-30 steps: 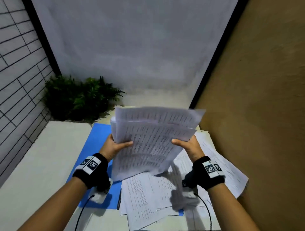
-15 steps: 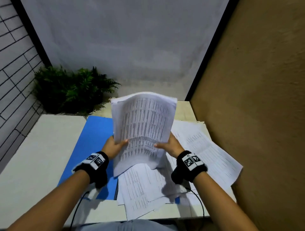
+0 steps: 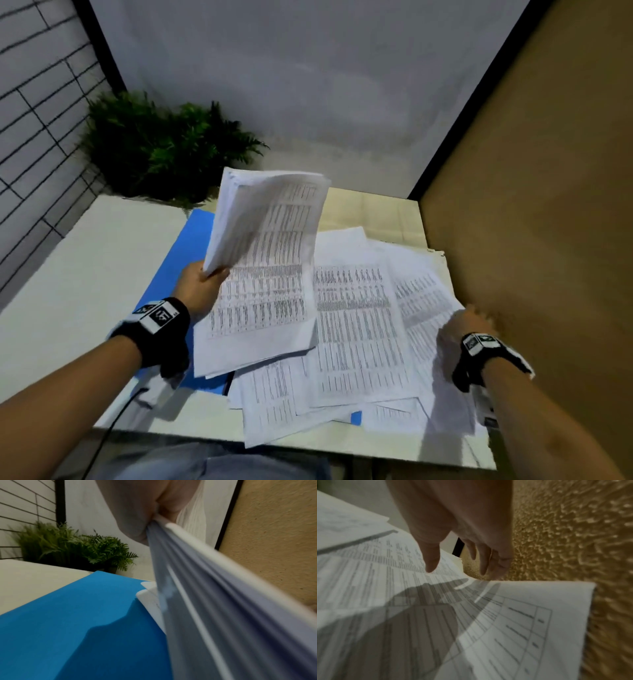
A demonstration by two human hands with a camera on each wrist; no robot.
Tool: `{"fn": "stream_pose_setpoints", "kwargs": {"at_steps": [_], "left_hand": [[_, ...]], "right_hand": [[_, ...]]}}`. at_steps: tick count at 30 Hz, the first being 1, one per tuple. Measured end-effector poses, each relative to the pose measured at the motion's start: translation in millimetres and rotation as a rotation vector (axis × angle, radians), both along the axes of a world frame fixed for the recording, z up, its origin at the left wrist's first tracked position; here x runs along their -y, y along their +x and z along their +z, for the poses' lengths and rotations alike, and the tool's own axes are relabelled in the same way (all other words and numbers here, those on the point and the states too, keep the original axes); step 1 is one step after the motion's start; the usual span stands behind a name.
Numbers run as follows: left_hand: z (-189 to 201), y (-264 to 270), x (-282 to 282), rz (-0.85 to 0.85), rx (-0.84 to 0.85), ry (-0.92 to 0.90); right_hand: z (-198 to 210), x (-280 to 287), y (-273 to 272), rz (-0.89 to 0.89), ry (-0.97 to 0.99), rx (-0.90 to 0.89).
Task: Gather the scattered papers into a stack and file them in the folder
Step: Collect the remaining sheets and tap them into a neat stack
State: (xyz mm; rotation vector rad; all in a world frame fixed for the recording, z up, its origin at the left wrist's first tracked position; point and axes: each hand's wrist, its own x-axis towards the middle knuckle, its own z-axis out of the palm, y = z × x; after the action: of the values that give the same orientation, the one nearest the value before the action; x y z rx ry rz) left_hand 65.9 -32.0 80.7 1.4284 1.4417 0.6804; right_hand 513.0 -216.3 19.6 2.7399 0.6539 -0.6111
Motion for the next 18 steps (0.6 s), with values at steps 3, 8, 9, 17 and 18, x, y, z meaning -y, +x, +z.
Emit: {"fn": "stream_pose_setpoints", "kwargs": {"at_steps": [3,8,9,17,18], "left_hand": [[-5.6,-2.6,0.8,0.034,-0.016,-0.01],[-12.3,-8.3,-2.3,0.049,0.051,-0.059],[-13.1,-8.1,-2.9,0.045,0.055,-0.071],[-17.7,-8.2,0.9,0.009,0.037,-0.086],[-18.9,-12.0,0.7,0.012,0.026,-0.083]], "right_hand": [[22.0,0.0,-15.4,-0.018,0.027,-0.141],[26.9,-5.0,-45.9,-0.127,0.261,-0.333],[25.9,-7.4,-55.9,-0.151,0.322,-0.375],[16.0,-51.9,-157.0,-0.233,0.378,-0.56],[15.7,-56.0,-162.2,-0.233,0.37,-0.597]]}}
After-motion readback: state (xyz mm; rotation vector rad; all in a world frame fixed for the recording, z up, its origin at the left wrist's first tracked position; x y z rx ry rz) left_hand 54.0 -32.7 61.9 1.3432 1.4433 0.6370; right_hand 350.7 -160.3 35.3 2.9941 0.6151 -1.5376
